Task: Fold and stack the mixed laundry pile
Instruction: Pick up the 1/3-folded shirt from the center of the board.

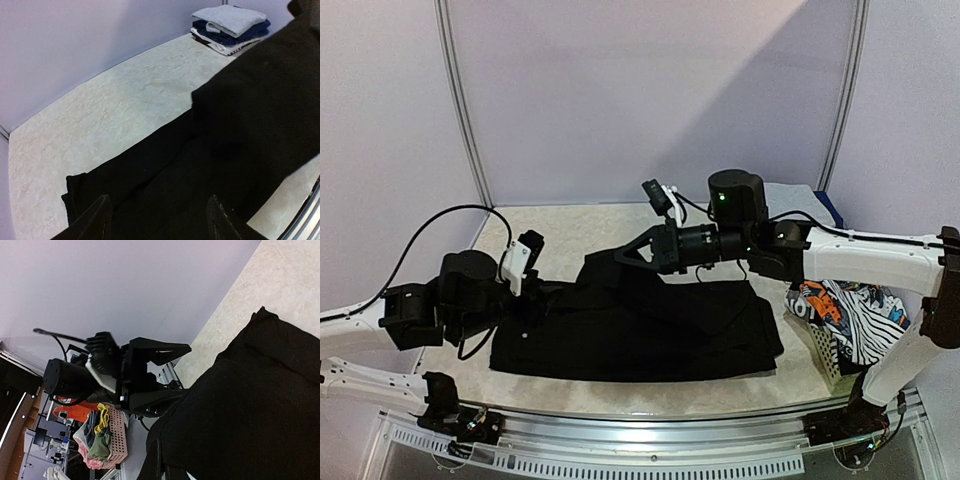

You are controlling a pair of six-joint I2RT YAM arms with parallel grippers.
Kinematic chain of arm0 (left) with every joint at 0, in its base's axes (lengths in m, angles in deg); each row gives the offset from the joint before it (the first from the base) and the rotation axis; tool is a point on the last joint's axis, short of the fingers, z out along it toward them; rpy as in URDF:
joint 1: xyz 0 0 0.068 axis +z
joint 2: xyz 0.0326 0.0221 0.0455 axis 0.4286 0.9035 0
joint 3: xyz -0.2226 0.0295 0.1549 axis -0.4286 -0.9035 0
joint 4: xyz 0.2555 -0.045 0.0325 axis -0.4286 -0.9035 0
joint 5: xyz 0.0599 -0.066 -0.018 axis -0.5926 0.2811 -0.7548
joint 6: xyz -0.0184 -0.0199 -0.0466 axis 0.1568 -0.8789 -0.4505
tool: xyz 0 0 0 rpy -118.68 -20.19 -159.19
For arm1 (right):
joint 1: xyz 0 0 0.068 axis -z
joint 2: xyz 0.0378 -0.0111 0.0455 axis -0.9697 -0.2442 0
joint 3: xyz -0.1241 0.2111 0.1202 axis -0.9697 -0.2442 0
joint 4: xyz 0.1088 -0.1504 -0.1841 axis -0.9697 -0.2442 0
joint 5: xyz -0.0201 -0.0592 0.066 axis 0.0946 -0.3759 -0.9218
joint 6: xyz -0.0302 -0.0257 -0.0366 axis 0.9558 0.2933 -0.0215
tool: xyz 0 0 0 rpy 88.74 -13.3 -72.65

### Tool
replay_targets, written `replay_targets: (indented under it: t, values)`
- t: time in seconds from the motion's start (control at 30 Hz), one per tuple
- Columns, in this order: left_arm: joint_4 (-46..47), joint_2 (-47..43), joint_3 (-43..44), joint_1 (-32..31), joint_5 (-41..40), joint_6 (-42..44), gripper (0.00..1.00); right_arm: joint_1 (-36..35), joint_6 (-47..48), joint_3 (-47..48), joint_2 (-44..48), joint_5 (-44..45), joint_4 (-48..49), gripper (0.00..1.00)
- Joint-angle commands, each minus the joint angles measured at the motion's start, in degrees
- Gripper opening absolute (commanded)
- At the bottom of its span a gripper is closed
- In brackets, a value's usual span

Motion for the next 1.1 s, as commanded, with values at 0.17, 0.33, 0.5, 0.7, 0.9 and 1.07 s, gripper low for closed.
replay_targets:
  t: [0.17,0.33,0.5,0.7,0.9,1.07]
  values:
    - [-2.00,6.97,2.85,-19.20,-22.22,18.45,0.70,-0.10,-7.38,-4.05,1.45,-0.04,6.41,0.00]
    - [-0.79,8.89,3.04,-23.73,-25.37,23.86,0.71,-0.10,-8.03,-4.39,0.75,0.17,6.30,0.00]
    - [3.73,9.26,2.71,-25.07,-27.14,30.04,0.70,-0.08,-9.22,-4.99,-0.72,-1.25,7.31,0.00]
    - [8.37,10.93,3.85,-25.15,-25.42,34.29,0.68,-0.51,-10.84,-5.55,-2.60,-2.77,10.09,0.00]
    - [11.95,12.83,5.22,-24.44,-23.86,37.28,0.63,-1.21,-10.96,-5.58,-3.19,-3.45,10.12,0.00]
    - [11.89,14.28,6.95,-22.90,-21.55,37.78,0.50,-1.56,-10.90,-6.14,-3.10,-4.06,10.34,0.00]
